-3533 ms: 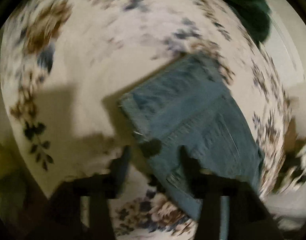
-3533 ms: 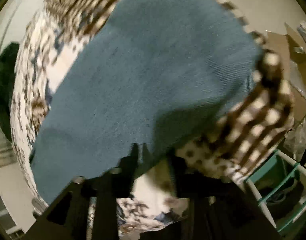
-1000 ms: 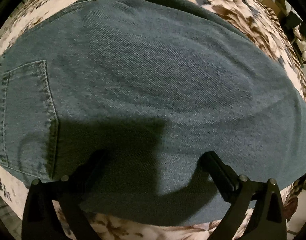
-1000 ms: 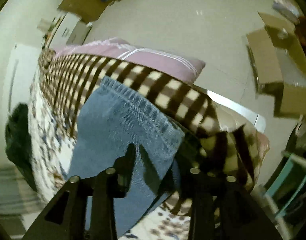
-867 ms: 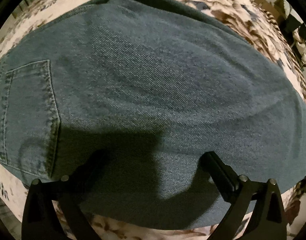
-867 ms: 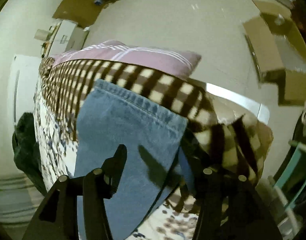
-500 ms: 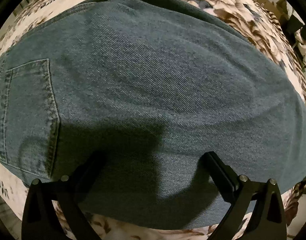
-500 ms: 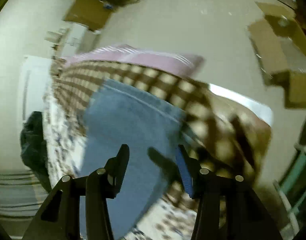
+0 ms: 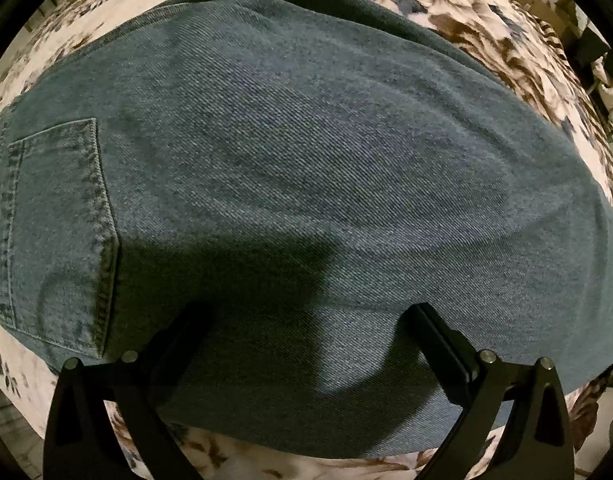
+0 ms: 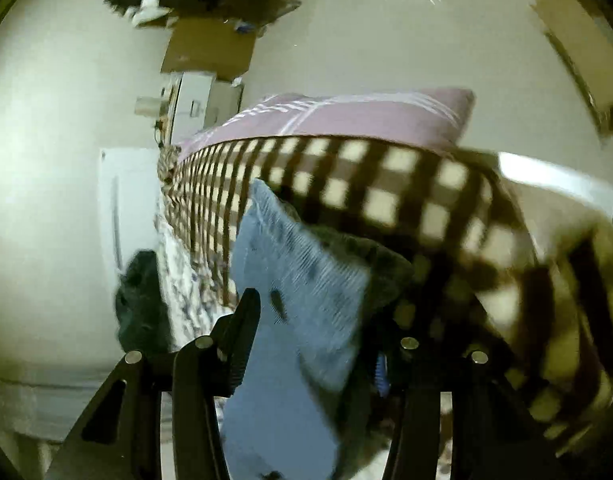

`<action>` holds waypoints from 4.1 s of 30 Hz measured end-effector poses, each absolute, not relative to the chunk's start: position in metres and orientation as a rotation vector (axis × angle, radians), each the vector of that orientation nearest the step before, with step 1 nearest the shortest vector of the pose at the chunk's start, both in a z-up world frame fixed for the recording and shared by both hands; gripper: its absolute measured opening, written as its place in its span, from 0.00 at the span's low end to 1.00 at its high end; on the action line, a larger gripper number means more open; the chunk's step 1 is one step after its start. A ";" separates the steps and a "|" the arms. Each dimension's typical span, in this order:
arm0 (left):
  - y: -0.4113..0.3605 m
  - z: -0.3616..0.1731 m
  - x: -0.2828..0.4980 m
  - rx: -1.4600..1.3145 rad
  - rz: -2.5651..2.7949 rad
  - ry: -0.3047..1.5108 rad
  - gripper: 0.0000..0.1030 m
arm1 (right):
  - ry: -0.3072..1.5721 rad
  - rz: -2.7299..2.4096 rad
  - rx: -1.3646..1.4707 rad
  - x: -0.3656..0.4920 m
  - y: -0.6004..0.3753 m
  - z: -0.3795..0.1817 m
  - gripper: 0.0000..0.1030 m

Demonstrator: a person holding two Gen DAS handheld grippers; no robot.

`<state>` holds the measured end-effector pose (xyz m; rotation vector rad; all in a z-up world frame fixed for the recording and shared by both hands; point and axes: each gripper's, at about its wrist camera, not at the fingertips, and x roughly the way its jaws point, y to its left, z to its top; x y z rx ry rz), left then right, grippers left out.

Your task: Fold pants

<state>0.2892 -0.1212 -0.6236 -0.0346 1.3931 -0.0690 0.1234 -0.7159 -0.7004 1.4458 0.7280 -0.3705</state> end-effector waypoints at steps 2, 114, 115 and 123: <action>-0.125 -0.625 0.287 -0.032 -0.060 1.386 1.00 | 0.799 -0.421 1.401 0.131 -0.717 -0.709 0.50; -0.017 -0.549 0.290 -0.152 -0.252 1.233 0.97 | 1.303 -0.074 0.743 0.226 -0.339 -0.656 0.70; -0.021 -0.551 0.294 -0.172 -0.275 1.225 0.94 | 1.306 -0.086 0.732 0.227 -0.344 -0.658 0.70; -0.033 -0.555 0.308 -0.183 -0.381 1.200 0.16 | 1.293 -0.123 0.726 0.244 -0.352 -0.671 0.70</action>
